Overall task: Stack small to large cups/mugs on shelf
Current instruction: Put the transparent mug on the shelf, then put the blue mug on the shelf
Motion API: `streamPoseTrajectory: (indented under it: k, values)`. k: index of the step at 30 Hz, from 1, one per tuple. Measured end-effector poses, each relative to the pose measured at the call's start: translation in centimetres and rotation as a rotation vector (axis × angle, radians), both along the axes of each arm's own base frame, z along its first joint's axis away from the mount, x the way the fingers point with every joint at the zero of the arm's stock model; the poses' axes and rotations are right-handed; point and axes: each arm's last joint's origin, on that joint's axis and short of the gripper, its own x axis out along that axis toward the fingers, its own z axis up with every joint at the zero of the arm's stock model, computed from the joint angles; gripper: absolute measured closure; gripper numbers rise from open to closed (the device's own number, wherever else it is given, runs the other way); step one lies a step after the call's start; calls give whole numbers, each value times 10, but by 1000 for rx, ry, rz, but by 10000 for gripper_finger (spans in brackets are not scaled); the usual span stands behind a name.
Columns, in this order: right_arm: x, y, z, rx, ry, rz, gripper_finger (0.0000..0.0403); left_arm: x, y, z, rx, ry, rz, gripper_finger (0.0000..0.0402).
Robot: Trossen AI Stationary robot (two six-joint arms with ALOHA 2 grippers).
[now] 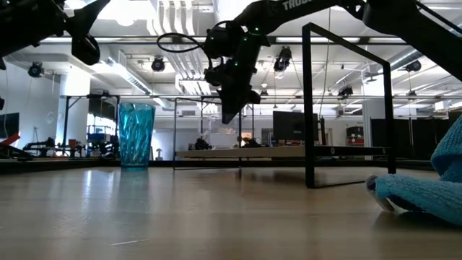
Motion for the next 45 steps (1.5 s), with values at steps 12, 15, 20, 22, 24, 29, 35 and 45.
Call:
streamPoseTrajectory:
  k: [12,15,20,22,24,29,35,45]
  values:
    - [3,1,7,-20,-28,2,395,0,0,0,0,-1,0,288]
    - [5,4,16,-27,-54,4,395,0,0,0,0,-2,0,288]
    - [6,12,37,-41,-90,26,394,0,0,0,-1,-1,1,288]
    - [4,18,49,-50,-97,55,394,0,0,2,-1,-1,1,288]
    - [1,26,60,-47,-91,75,394,0,0,8,3,-15,3,288]
    - [-16,48,79,16,-58,117,394,4,-1,27,24,58,-23,288]
    - [-29,79,90,46,24,199,387,14,-3,40,52,504,-61,288]
    - [-35,129,87,197,128,361,339,13,-6,89,-72,799,-182,288]
